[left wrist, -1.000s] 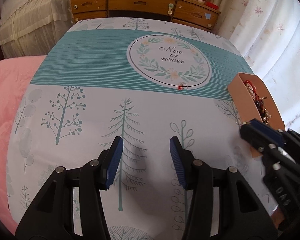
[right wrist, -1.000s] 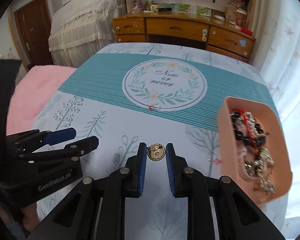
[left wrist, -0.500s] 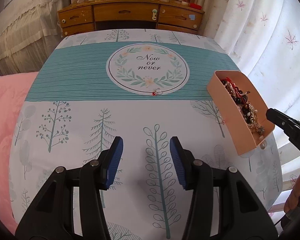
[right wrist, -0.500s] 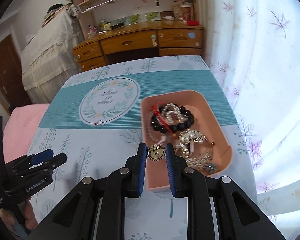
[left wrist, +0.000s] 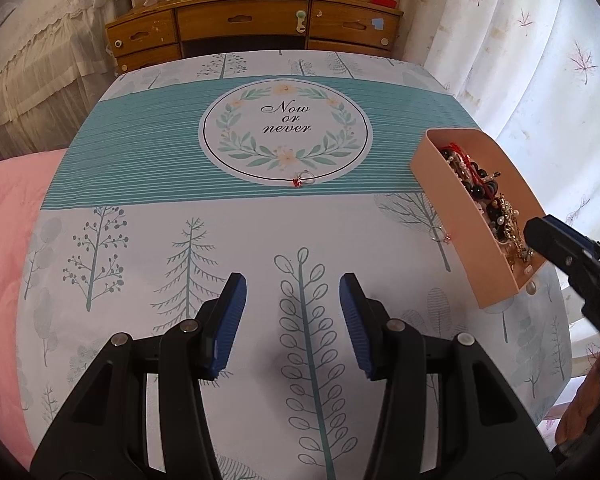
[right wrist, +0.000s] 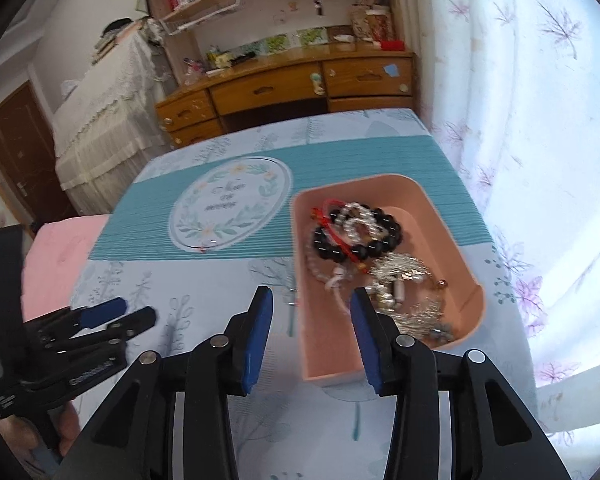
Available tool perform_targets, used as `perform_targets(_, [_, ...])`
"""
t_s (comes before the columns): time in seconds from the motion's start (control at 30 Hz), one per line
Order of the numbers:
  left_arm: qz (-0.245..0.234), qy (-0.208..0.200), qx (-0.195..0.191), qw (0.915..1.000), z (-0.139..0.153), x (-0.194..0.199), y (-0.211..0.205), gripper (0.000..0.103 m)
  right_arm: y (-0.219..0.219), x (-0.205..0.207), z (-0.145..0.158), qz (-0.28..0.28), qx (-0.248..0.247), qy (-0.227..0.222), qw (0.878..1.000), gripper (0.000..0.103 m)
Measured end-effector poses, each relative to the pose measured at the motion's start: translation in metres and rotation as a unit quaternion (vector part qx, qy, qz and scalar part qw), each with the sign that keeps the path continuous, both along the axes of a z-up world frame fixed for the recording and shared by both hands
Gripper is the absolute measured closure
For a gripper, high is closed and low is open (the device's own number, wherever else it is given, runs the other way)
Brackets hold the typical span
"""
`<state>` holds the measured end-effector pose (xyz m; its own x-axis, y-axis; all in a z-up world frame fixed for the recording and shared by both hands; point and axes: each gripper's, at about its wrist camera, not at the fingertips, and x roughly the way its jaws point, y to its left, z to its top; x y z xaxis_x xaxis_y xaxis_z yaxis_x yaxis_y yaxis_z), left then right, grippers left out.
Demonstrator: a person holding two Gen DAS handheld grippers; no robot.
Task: Organize jewelry
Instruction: 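Carry the coin charm into the tray and open the right gripper, then move the right gripper to the small ring with the pink charm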
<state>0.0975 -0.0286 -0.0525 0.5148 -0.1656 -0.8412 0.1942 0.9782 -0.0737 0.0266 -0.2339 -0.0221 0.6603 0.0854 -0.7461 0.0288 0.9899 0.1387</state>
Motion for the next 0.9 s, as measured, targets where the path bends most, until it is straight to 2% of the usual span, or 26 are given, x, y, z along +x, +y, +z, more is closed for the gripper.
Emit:
perform_targets(0.1, [0.002, 0.001, 0.000, 1.0000, -0.001, 0.002, 0.002, 0.058, 0.022, 0.001, -0.003, 0.027, 0.001, -0.006, 1.000, 0.062])
perform_targets(0.2, [0.005, 0.004, -0.003, 1.0000, -0.002, 0.004, 0.006, 0.058, 0.040, 0.003, -0.017, 0.045, 0.001, 0.011, 0.999, 0.062])
perform_targets(0.43, [0.011, 0.011, -0.009, 0.9998, -0.008, 0.009, 0.014, 0.058, 0.053, 0.018, -0.062, 0.032, 0.031, 0.066, 0.997, 0.062])
perform_targets(0.6, [0.010, 0.019, -0.011, 0.9997, -0.014, 0.013, 0.016, 0.057, 0.065, 0.023, -0.067, 0.027, -0.010, 0.061, 0.998, 0.064])
perform_targets(0.7, [0.012, 0.021, -0.014, 0.9996, -0.016, 0.014, 0.018, 0.058, 0.065, 0.031, -0.068, 0.003, -0.057, 0.067, 0.996, 0.065])
perform_targets(0.8, [0.015, 0.024, -0.016, 0.9995, -0.017, 0.017, 0.021, 0.058, 0.058, 0.037, -0.067, -0.017, -0.052, 0.073, 0.996, 0.065])
perform_targets(0.9, [0.018, 0.027, -0.020, 0.9993, -0.019, 0.019, 0.023, 0.058, 0.053, 0.043, -0.068, -0.029, -0.071, 0.074, 0.994, 0.065])
